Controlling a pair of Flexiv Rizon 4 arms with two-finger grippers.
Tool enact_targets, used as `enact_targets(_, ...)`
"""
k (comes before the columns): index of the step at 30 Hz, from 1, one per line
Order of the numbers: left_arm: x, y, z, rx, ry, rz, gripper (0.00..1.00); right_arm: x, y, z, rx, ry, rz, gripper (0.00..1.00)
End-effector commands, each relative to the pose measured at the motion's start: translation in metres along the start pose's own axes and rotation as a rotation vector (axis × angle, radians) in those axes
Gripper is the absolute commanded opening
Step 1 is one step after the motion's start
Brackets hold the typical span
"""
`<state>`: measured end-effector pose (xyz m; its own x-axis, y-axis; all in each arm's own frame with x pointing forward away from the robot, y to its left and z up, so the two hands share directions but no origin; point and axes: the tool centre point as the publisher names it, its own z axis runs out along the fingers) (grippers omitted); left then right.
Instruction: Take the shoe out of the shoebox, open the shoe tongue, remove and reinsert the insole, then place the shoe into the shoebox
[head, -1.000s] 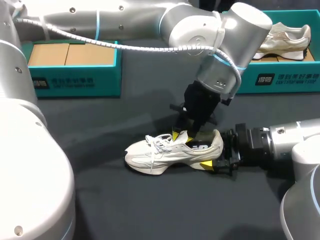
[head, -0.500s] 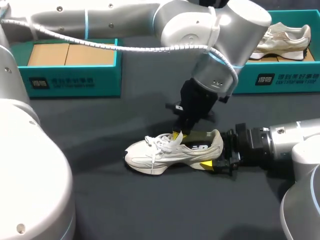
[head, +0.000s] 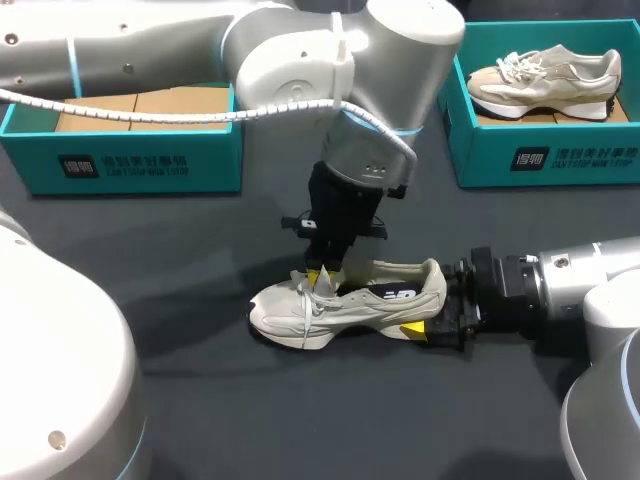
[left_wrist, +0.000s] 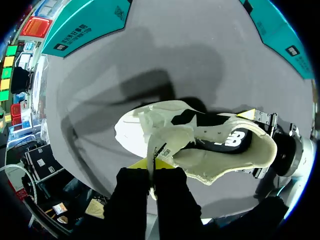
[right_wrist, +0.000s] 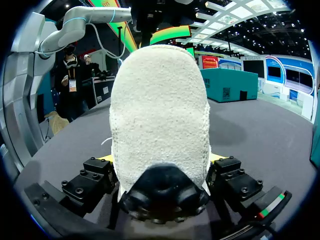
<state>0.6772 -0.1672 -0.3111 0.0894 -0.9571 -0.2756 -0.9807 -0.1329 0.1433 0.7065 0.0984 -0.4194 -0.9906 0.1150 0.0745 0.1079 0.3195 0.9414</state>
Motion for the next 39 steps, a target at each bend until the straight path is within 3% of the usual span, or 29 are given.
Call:
enact_targets(1, -0.022, 0.003, 0.004, 0.004, 0.204, -0.019, 0.0, -0.002, 0.0, 0.001, 0.005, 0.0, 0.002, 0.0)
enact_targets(11, -0.033, -0.001, 0.026, -0.035, 0.227, -0.064, 0.0, -0.002, 0.0, 0.001, 0.005, 0.0, 0.002, 0.0)
enact_targets(23, -0.031, -0.018, 0.059, -0.12, 0.185, -0.098, 0.0, -0.002, 0.0, 0.001, 0.005, 0.0, 0.002, 0.0)
enact_targets(26, -0.033, -0.018, 0.061, -0.133, 0.178, -0.096, 0.12, -0.002, 0.0, 0.001, 0.005, 0.0, 0.002, 0.0)
enact_targets(29, -0.035, -0.017, 0.062, -0.144, 0.161, -0.091, 0.31, -0.002, 0.0, 0.001, 0.005, 0.0, 0.002, 0.0)
enact_targets(32, -0.039, -0.014, 0.061, -0.154, 0.149, -0.082, 0.42, -0.002, 0.0, 0.001, 0.005, 0.0, 0.002, 0.0)
enact_targets(36, -0.044, -0.013, 0.06, -0.168, 0.105, -0.062, 0.51, -0.002, 0.0, 0.001, 0.005, 0.0, 0.002, 0.0)
enact_targets(39, -0.046, -0.012, 0.062, -0.164, 0.076, -0.066, 0.51, -0.002, 0.0, 0.001, 0.005, 0.0, 0.002, 0.0)
